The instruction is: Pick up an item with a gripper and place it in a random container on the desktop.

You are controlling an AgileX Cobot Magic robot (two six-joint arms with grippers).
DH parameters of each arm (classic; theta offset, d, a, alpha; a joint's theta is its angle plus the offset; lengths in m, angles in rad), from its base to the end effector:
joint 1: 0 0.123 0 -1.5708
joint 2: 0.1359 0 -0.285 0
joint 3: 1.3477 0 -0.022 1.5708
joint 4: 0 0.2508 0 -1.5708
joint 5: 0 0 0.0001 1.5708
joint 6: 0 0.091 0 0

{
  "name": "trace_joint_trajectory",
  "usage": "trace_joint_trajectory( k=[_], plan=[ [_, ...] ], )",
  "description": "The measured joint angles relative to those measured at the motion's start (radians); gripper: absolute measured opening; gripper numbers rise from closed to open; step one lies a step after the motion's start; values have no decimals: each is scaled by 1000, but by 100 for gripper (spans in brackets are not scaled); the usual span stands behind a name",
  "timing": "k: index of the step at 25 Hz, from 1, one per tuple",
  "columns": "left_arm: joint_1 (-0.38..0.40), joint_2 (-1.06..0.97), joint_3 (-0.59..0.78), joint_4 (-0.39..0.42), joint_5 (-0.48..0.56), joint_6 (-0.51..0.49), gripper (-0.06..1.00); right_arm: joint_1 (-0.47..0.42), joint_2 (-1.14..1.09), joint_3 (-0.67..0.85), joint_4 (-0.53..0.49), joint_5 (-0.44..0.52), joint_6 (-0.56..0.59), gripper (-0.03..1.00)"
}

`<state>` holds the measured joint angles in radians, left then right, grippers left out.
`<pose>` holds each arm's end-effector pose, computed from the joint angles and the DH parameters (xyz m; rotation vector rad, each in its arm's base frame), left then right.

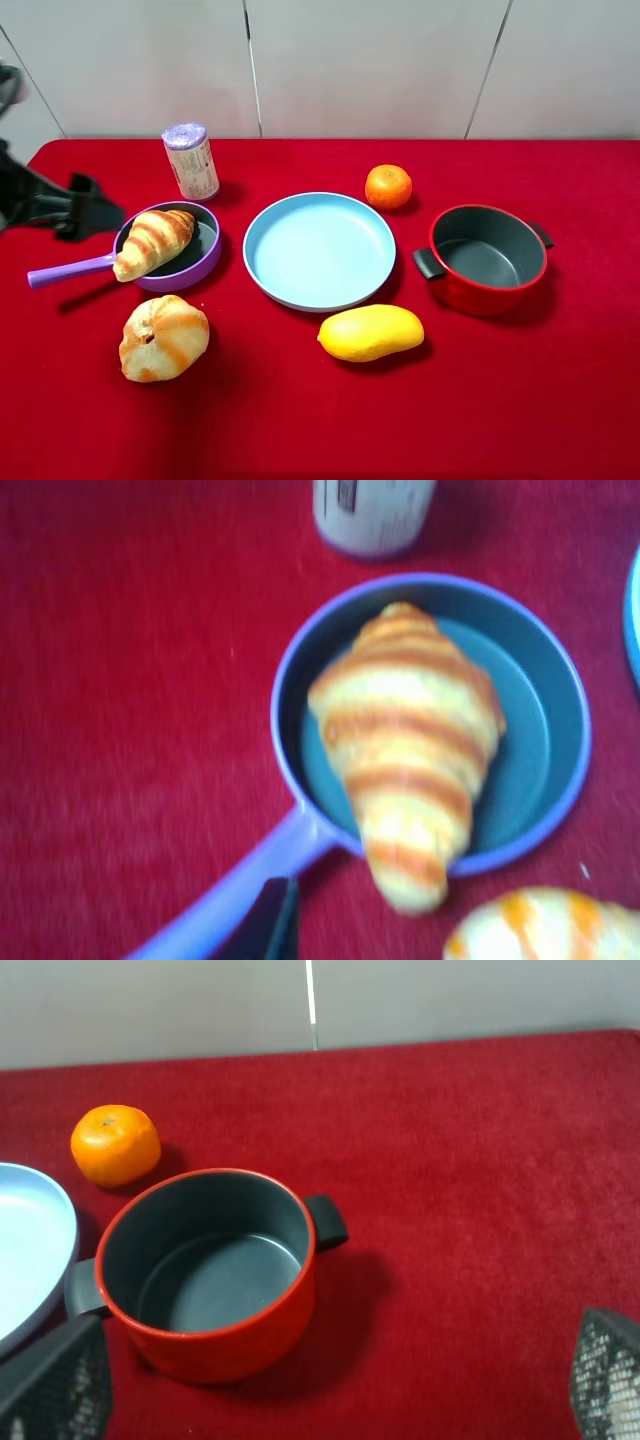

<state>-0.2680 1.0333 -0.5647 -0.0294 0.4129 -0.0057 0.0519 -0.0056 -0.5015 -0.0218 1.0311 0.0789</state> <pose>0.1861 -0.0522 0.2474 0.2840 2.3535 -0.1591 -0.0046 -0.0019 0.2801 0.0278 2.0077 0.0577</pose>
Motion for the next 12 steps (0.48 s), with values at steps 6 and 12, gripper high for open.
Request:
trace_joint_trajectory(
  k=[6,12],
  plan=[
    [0,-165,0,-11,216,-23,99,0,0,0,0,0,0,69],
    [0,-335,0,-34,436,-46,99,0,0,0,0,0,0,69]
  ],
)
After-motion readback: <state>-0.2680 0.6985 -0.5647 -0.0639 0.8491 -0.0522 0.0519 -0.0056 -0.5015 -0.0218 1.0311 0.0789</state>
